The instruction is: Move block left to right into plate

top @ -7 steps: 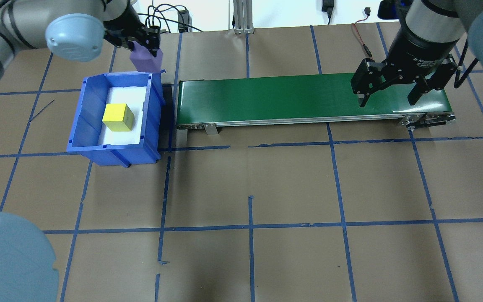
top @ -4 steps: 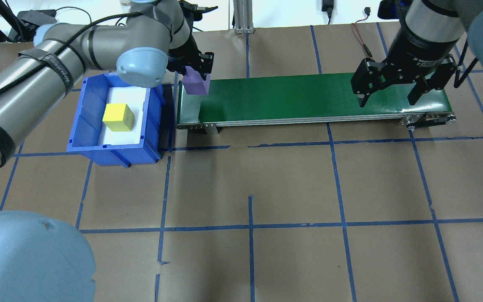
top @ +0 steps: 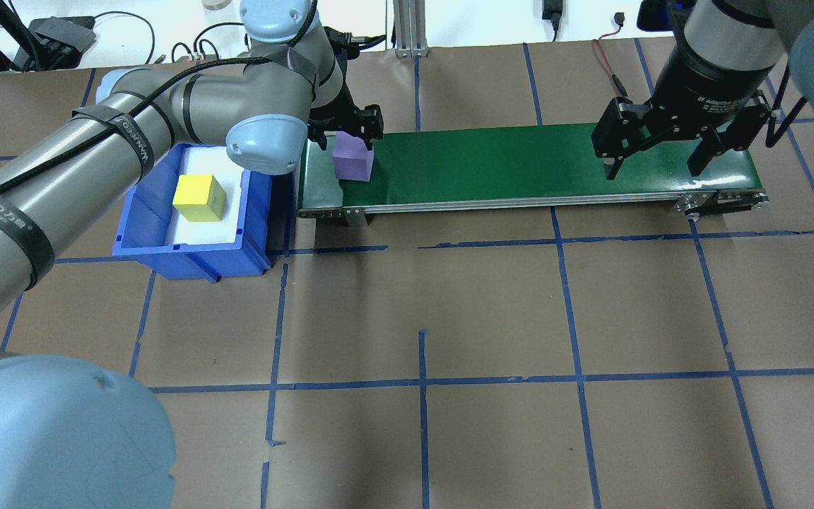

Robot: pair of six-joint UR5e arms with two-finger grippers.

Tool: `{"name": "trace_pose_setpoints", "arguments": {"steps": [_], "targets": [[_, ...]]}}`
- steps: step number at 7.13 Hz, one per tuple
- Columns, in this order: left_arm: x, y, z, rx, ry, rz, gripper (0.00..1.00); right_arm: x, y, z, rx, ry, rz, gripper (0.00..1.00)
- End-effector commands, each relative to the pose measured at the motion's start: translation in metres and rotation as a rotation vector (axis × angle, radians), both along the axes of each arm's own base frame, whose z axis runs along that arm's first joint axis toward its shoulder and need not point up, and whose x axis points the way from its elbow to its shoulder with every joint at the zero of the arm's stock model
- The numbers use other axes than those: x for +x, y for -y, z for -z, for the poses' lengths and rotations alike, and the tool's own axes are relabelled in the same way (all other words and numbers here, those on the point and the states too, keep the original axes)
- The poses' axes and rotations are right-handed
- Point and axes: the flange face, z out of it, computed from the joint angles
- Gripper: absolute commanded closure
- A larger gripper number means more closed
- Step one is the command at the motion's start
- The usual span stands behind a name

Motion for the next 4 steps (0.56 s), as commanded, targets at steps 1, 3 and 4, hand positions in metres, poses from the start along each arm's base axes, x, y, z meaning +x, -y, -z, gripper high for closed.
{"name": "trace_pose_setpoints", "arguments": {"steps": [1,3,4], "targets": [[0.005,-0.016,-0.066,-0.089,-0.016,-0.017,0.00,0.000,0.000,0.001,0.005,-0.001,-0.011,0.00],[0.086,-0.032,-0.126,-0.055,-0.014,-0.108,0.00,-0.006,-0.001,0.002,0.014,-0.055,-0.020,0.00],[0.137,-0.023,-0.125,-0.046,-0.004,-0.140,0.00,-0.003,0.004,0.006,0.011,-0.045,-0.110,0.00]]}}
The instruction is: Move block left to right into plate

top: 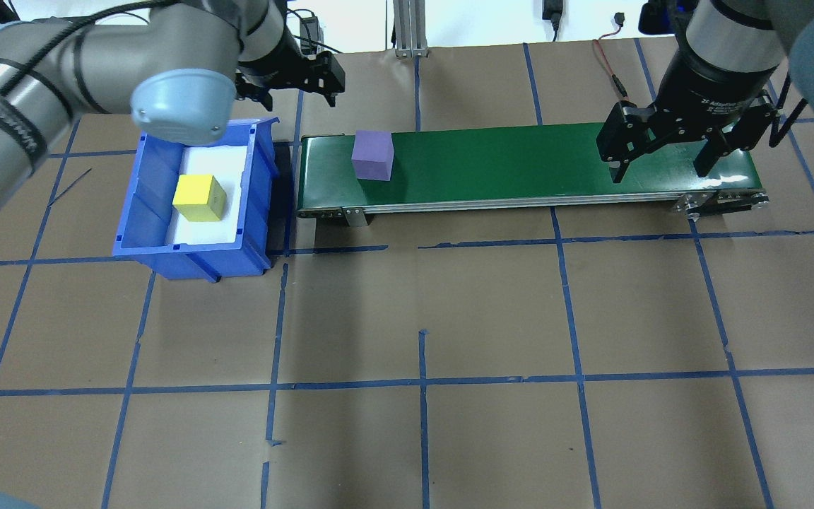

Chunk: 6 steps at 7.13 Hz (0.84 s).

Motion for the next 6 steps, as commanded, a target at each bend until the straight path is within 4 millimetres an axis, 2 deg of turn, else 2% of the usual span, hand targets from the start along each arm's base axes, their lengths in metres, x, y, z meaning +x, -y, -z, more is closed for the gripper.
{"name": "trace_pose_setpoints", "arguments": {"steps": [1,2,3,5,6], "targets": [[0.098,-0.002,0.013,0.132,0.036,0.001,0.00,0.000,0.029,0.018,-0.021,-0.006,-0.080,0.00],[0.140,-0.003,0.040,0.197,0.061,-0.016,0.00,0.000,0.039,0.024,-0.022,-0.003,-0.077,0.00],[0.160,0.004,0.065,0.210,0.060,-0.022,0.00,0.000,0.055,0.039,-0.049,0.002,-0.066,0.00],[0.166,0.029,0.129,0.258,0.060,0.029,0.00,0.008,0.081,0.060,-0.091,0.089,-0.042,0.00],[0.166,0.029,0.142,0.279,0.063,0.077,0.00,0.009,0.086,0.067,-0.089,0.111,-0.022,0.00]]}}
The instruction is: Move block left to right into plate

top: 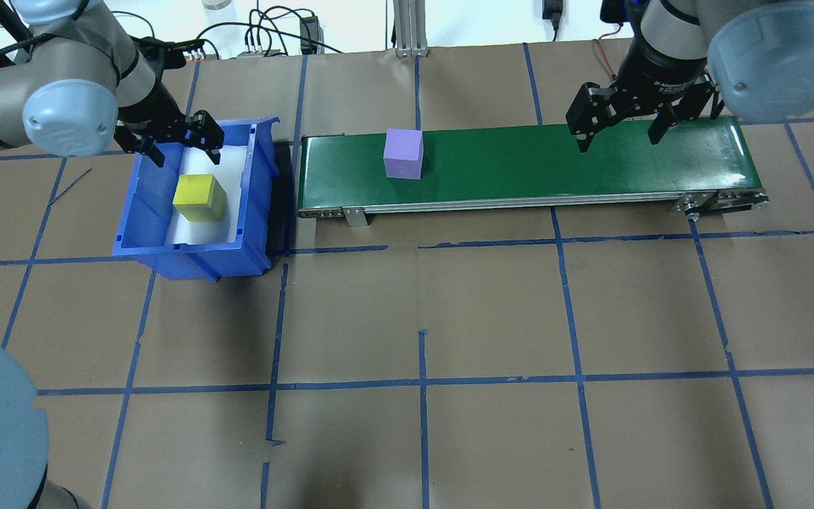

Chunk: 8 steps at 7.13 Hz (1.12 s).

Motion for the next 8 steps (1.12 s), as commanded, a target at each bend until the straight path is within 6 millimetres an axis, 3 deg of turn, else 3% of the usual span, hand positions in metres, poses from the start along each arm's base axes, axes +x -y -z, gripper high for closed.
{"name": "trace_pose_setpoints", "arguments": {"steps": [1,3,5,6,7,8], "targets": [[0.005,0.006,0.034,0.046,0.014,0.058,0.00,0.006,0.024,0.026,-0.018,0.069,0.018,0.00],[0.008,0.009,0.045,0.060,0.033,0.144,0.01,0.010,0.050,0.051,-0.044,0.119,0.016,0.00],[0.007,0.008,0.050,0.068,0.024,0.144,0.02,0.009,0.083,0.052,-0.064,0.127,0.025,0.00],[0.008,0.008,0.062,0.091,0.029,0.145,0.02,0.012,0.097,0.057,-0.069,0.154,0.027,0.00],[0.009,0.013,0.087,0.126,0.020,0.144,0.02,0.015,0.100,0.063,-0.049,0.196,0.117,0.00],[0.008,0.010,0.097,0.144,0.009,0.141,0.02,0.014,0.098,0.067,-0.041,0.196,0.134,0.00]]}}
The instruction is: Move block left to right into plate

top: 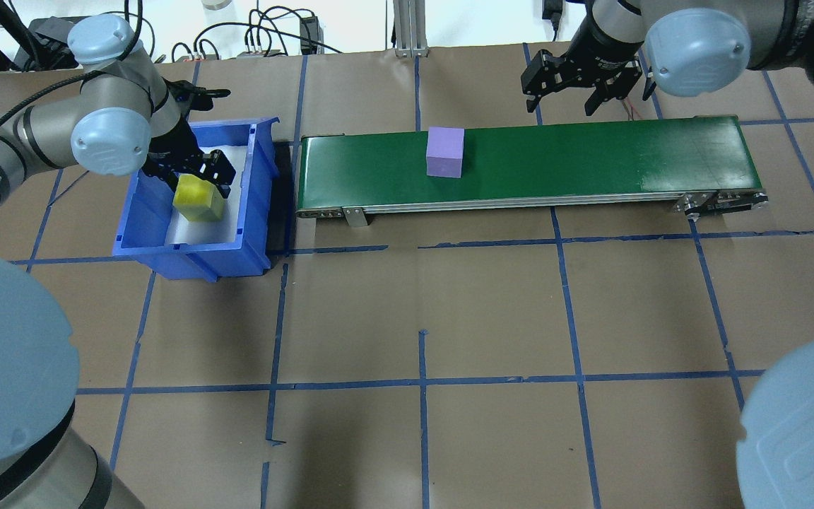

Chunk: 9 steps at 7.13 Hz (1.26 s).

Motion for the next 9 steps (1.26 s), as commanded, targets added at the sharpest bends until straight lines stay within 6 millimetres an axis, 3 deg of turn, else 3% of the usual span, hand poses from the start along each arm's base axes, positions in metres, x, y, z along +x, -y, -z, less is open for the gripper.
{"name": "trace_pose_setpoints", "arguments": {"steps": [1,2,3,5,7,8,9], "targets": [[0.000,-0.001,0.018,0.031,-0.004,-0.003,0.08,0.000,-0.001,0.016,0.035,0.017,0.039,0.00],[0.000,0.000,0.015,0.025,-0.003,-0.001,0.32,0.000,-0.005,0.024,0.052,0.009,0.038,0.00],[0.001,0.004,0.008,0.009,-0.002,-0.003,0.46,0.000,-0.007,0.033,0.069,0.008,0.038,0.00],[0.001,0.010,-0.039,-0.071,0.010,-0.143,0.47,-0.001,0.000,0.053,0.108,0.021,0.085,0.00],[-0.011,0.023,-0.099,-0.158,-0.020,-0.185,0.45,-0.005,0.005,0.056,0.116,0.026,0.120,0.00],[-0.052,0.027,-0.131,-0.184,-0.028,-0.194,0.45,-0.010,0.010,0.055,0.112,0.028,0.130,0.00],[-0.116,0.023,-0.146,-0.211,-0.029,-0.186,0.44,-0.016,0.013,0.056,0.112,0.029,0.141,0.00]]}}
